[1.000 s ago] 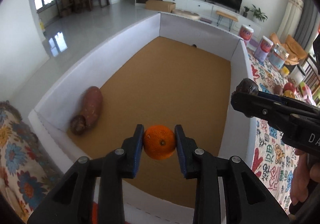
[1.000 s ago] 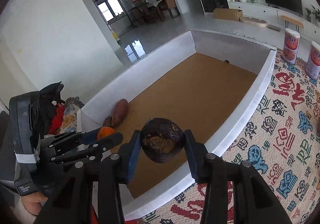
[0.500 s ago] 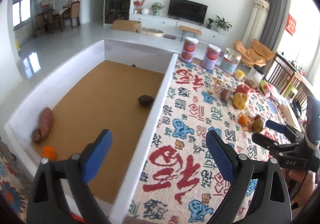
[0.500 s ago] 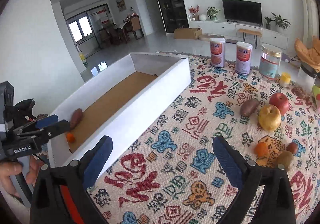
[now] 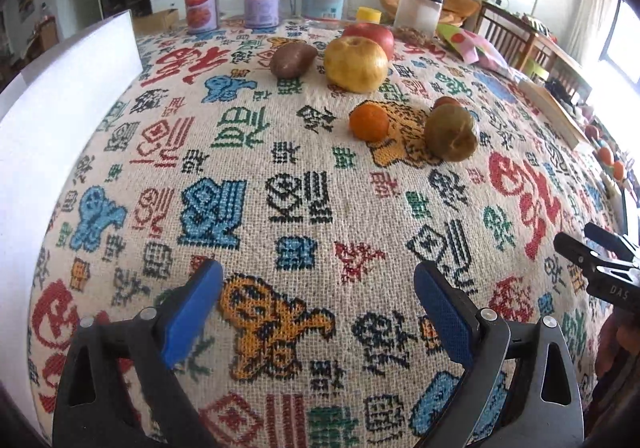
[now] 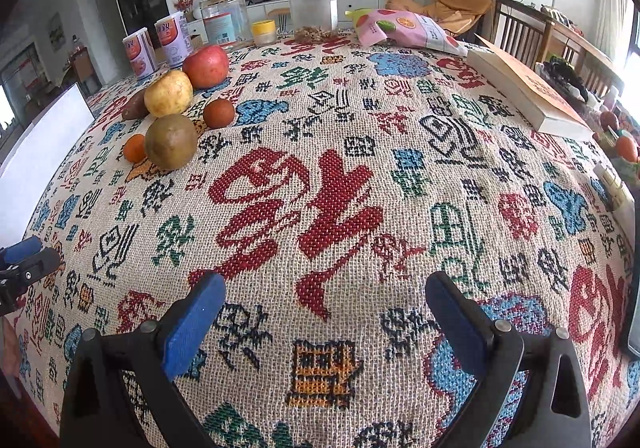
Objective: Organize fruits
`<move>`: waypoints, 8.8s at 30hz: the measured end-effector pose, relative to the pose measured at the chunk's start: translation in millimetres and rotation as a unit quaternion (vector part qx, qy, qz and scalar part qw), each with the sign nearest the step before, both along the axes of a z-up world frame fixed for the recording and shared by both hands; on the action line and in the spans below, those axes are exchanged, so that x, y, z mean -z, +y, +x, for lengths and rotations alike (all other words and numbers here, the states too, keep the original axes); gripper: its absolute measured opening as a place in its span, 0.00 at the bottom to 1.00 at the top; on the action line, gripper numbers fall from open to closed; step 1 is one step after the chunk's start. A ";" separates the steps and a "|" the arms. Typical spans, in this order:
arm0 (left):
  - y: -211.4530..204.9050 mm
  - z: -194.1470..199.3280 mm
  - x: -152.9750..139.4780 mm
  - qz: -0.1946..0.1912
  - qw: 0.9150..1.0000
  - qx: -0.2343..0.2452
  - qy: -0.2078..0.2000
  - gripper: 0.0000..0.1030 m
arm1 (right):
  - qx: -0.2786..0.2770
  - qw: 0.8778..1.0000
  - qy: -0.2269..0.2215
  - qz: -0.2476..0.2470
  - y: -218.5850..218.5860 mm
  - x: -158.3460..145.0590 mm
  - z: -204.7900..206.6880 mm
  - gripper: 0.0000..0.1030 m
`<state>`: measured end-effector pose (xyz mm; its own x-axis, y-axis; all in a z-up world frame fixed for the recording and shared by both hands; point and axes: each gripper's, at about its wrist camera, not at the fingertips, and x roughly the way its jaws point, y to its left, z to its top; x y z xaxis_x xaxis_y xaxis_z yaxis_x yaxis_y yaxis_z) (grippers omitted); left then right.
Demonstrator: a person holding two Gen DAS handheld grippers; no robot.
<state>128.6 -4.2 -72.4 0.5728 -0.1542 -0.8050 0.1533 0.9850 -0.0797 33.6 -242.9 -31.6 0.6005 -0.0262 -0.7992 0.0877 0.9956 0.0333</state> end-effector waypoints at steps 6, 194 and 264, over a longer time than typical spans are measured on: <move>-18.0 24.9 8.5 0.035 0.999 -0.003 -0.008 0.97 | 0.021 0.999 0.013 -0.022 -4.6 12.0 6.0 1.00; 58.0 4.3 13.8 0.038 0.999 -0.011 -0.008 0.99 | 0.016 0.987 -0.007 0.162 -2.4 -1.6 0.1 0.95; 320.9 -111.5 -83.8 -0.039 0.968 -0.245 -0.033 0.80 | -0.435 0.877 0.089 0.181 489.7 -85.9 15.7 0.48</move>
